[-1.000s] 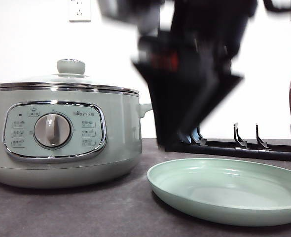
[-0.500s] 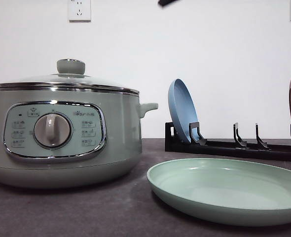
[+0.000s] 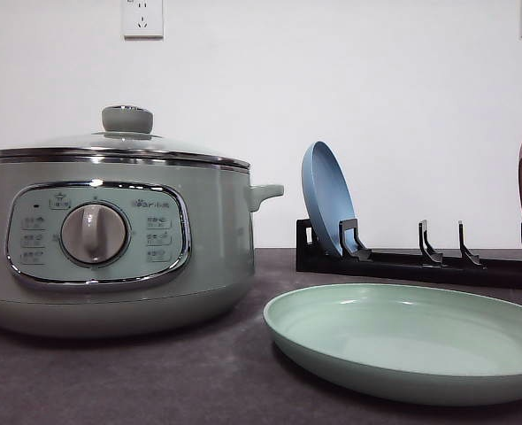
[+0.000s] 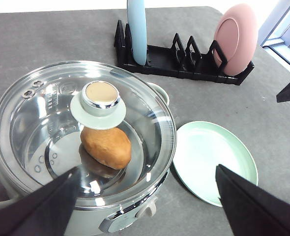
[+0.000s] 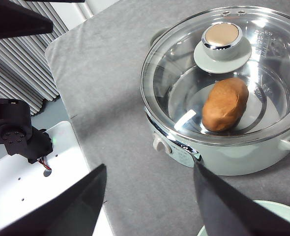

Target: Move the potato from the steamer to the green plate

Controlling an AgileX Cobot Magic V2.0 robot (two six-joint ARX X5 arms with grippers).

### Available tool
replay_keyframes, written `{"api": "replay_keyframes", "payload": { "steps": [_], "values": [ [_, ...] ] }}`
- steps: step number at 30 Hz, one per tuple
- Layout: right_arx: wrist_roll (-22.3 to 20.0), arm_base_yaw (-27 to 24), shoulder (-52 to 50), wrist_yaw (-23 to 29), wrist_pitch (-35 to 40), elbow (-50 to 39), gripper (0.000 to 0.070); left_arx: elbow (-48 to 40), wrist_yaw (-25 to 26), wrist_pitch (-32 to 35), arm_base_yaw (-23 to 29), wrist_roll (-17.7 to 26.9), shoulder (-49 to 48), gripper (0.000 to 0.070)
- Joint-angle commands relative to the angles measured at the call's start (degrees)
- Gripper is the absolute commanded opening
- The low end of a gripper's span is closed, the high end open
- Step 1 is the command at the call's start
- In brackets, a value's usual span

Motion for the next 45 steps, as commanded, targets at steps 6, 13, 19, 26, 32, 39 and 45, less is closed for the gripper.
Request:
{"api": "replay_keyframes", "payload": {
  "steps": [6, 13, 19, 26, 32, 39, 45],
  "values": [
    [-0.05, 0.48, 0.66, -0.15, -0.09, 0.98, 0.0348, 1.85, 0.48, 1.33, -0.13, -2.02, 0.94, 0.0560],
    [-0.48, 0.48, 0.66, -0.15, -0.34, 0.98, 0.0348, 12.20, 0.19, -1.56, -0.62, -3.43, 10.85, 0.0560],
    [-0.93, 0.48, 0.66, -0.10, -1.21, 0.98, 0.0348, 26.63, -4.51, -8.65, -3.20, -3.30, 24.24, 0.0555],
    [-1.91, 0.48, 0.66, 0.37, -2.24, 0.98, 0.0348, 39.91, -13.67, -15.90, -8.51, -2.13, 38.73, 0.0554],
    [-2.01, 0.48, 0.66, 0.38, -2.69, 0.98, 0.0348, 46.06, -20.04, -19.95, -12.31, -1.60, 48.25, 0.0554],
    [-2.01, 0.48, 0.66, 0.38, -3.12, 0.98, 0.0348, 46.47, -22.27, -20.66, -15.09, -1.55, 54.54, 0.0554],
    [-2.01, 0.48, 0.66, 0.38, -3.57, 0.98, 0.0348, 46.47, -24.95, -21.46, -16.55, -1.56, 58.25, 0.0554]
  ]
}}
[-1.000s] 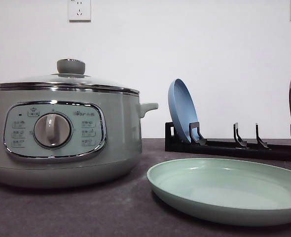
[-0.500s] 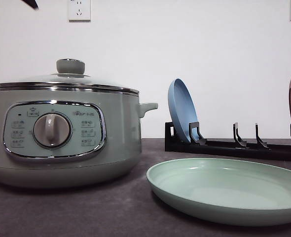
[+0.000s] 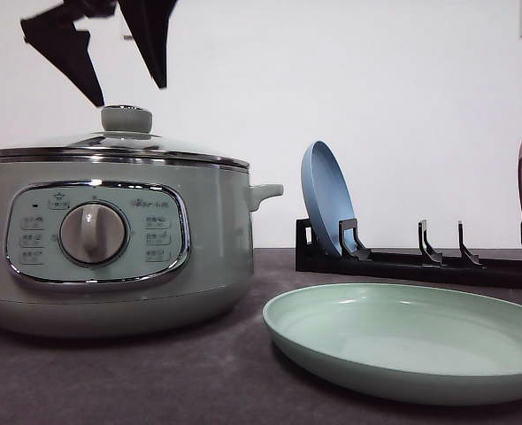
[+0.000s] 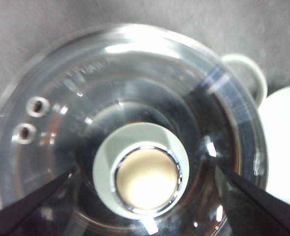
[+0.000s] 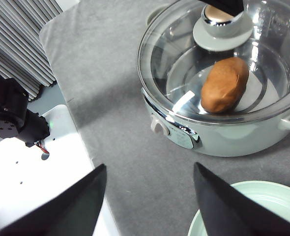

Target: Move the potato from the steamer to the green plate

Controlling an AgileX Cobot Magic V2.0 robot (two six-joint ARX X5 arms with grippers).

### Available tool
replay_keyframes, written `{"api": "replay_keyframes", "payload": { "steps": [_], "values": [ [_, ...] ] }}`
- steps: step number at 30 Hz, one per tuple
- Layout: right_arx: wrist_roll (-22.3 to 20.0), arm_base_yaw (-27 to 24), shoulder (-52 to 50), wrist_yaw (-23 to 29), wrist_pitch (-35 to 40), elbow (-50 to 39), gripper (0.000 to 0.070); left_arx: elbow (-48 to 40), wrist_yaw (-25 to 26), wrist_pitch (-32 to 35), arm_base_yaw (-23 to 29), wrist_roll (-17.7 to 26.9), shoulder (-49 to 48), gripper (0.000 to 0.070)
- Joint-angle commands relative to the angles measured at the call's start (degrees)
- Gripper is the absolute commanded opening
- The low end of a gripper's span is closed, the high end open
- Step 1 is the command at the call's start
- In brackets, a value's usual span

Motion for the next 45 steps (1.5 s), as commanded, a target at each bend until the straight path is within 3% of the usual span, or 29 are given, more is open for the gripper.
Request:
{"api": "replay_keyframes", "payload": {
  "steps": [1, 20, 31, 40, 45],
  "values": [
    [-0.68, 0.48, 0.66, -0.02, 0.33, 0.98, 0.0348, 1.92, -0.42, -0.02, -0.54, 0.55, 1.87, 0.0554],
    [-0.90, 0.48, 0.66, 0.13, 0.35, 0.98, 0.0348, 1.92, -2.95, -1.43, -1.95, 0.50, 5.08, 0.0539],
    [-0.90, 0.48, 0.66, 0.13, 0.35, 0.98, 0.0348, 1.92, -2.96, -1.73, -2.00, 0.38, 5.08, 0.0307],
    [-0.90, 0.46, 0.66, 0.13, 0.37, 0.98, 0.0348, 1.92, -2.94, -3.32, -2.00, 0.24, 5.08, 0.0032],
    [-0.90, 0.46, 0.66, 0.13, 0.39, 0.98, 0.0348, 1.93, -2.94, -3.51, -2.00, 0.47, 5.07, 0.0003]
  ]
}}
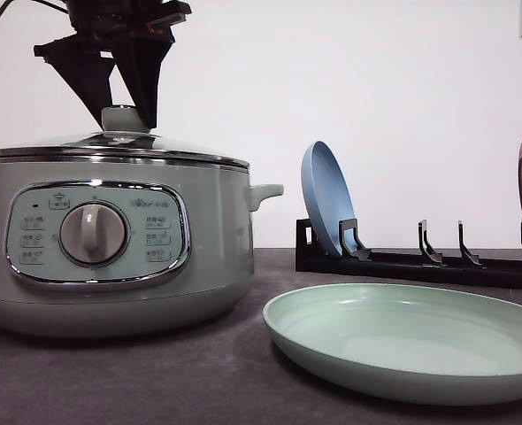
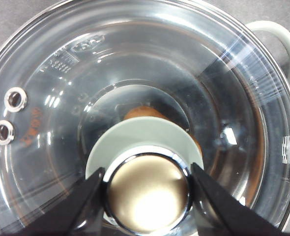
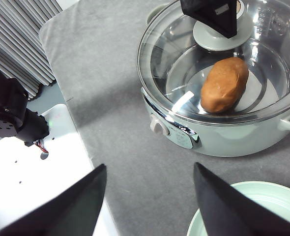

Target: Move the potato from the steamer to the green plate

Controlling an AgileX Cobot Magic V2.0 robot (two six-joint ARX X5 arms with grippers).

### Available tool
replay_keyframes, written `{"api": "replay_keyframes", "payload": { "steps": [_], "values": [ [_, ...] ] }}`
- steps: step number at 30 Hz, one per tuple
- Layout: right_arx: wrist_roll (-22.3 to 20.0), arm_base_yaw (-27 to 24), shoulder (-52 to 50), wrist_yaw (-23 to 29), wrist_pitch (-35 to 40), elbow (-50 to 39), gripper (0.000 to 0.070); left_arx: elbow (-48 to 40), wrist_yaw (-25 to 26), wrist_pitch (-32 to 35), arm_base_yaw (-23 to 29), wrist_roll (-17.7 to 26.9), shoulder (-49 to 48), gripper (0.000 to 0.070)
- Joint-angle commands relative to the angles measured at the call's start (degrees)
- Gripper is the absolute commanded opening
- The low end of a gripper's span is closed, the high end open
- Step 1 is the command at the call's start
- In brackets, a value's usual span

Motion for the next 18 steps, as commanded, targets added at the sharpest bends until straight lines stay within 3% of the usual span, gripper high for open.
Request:
{"api": "replay_keyframes", "payload": {
  "steps": [1, 18],
  "values": [
    [-0.55, 0.48, 0.66, 0.11, 0.39, 0.98, 0.0348, 1.51, 0.20, -1.25, -0.33, -0.44, 1.16, 0.0003],
    [-0.52, 0.48, 0.66, 0.11, 1.09, 0.98, 0.0348, 1.84, 0.17, 1.54, 4.30, -0.13, -9.18, 0.0003]
  ]
}}
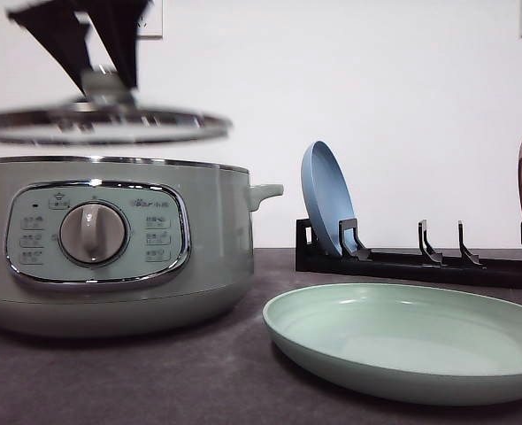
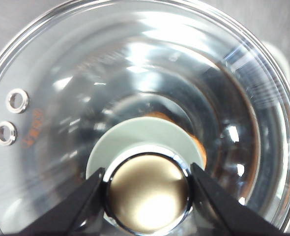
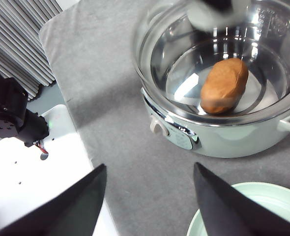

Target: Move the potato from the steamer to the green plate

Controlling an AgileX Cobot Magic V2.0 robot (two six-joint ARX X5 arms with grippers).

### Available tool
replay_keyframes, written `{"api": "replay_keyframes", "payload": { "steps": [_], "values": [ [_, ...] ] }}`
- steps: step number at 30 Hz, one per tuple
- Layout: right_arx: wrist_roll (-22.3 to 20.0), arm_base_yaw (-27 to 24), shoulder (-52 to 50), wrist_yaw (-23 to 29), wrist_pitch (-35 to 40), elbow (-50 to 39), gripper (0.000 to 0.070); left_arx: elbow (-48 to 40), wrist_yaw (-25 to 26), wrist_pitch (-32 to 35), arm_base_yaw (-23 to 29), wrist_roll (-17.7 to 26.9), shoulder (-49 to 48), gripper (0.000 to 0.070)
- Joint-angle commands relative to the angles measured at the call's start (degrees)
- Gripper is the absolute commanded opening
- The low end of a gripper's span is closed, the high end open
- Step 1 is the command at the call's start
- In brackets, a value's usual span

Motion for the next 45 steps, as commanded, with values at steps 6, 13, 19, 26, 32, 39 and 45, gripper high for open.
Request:
{"api": "replay_keyframes", "payload": {
  "steps": [6, 13, 19, 26, 32, 39, 45],
  "values": [
    [-0.12, 0.48, 0.66, 0.14, 0.99, 0.98, 0.0349, 1.75, -0.65, 0.78, 5.16, -0.07, -5.51, 0.0003],
    [0.22, 0.48, 0.66, 0.31, 0.98, 0.98, 0.0350, 1.75, -3.73, -1.43, 12.11, 0.85, -7.71, 0.0003],
    [1.29, 0.48, 0.66, 1.85, 0.96, 0.98, 0.0350, 1.75, -4.52, -1.53, 17.61, 0.85, -7.71, 0.0003],
    [3.06, 0.48, 0.85, 1.84, 1.01, 1.00, 0.0367, 1.75, -4.52, -1.23, 22.30, 0.96, -7.71, 0.0003],
    [4.38, 0.24, 3.87, 2.84, 1.08, 2.11, 0.0496, 1.75, -4.52, -1.09, 23.51, 0.94, -7.71, 0.0003],
    [3.24, 0.17, 14.74, 2.89, -2.37, 13.94, 0.0496, 1.75, -4.52, -1.07, 23.50, 0.94, -7.71, 0.0003],
    [1.64, 0.17, 28.25, 3.62, -7.80, 29.25, 0.0498, 1.75, -4.52, -1.11, 23.61, 0.96, -7.71, 0.0003]
  ]
}}
